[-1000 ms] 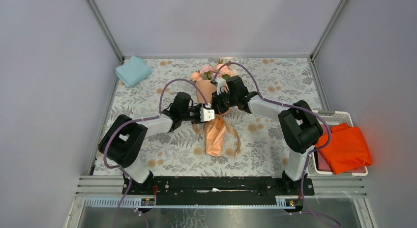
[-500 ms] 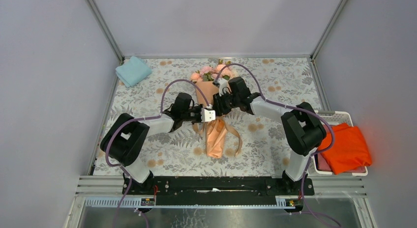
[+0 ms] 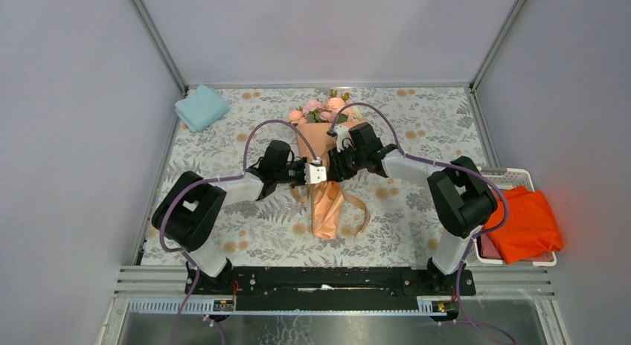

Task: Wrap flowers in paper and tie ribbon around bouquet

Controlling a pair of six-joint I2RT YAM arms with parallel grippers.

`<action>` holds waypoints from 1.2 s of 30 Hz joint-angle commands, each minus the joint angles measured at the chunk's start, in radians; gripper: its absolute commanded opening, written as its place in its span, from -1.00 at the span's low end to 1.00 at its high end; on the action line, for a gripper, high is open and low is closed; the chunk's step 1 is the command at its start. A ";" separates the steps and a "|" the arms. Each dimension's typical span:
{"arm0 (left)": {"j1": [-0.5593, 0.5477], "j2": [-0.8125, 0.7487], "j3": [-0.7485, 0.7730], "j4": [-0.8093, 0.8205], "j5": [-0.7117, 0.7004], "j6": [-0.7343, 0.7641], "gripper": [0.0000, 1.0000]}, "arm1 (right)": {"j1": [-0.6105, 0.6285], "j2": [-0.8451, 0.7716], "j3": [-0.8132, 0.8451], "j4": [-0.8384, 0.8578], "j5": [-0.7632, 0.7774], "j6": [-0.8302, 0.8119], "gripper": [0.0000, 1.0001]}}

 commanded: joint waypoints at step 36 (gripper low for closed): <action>-0.018 -0.062 0.036 0.043 0.097 -0.093 -1.00 | -0.028 -0.215 -0.208 0.320 -0.208 -0.119 -0.22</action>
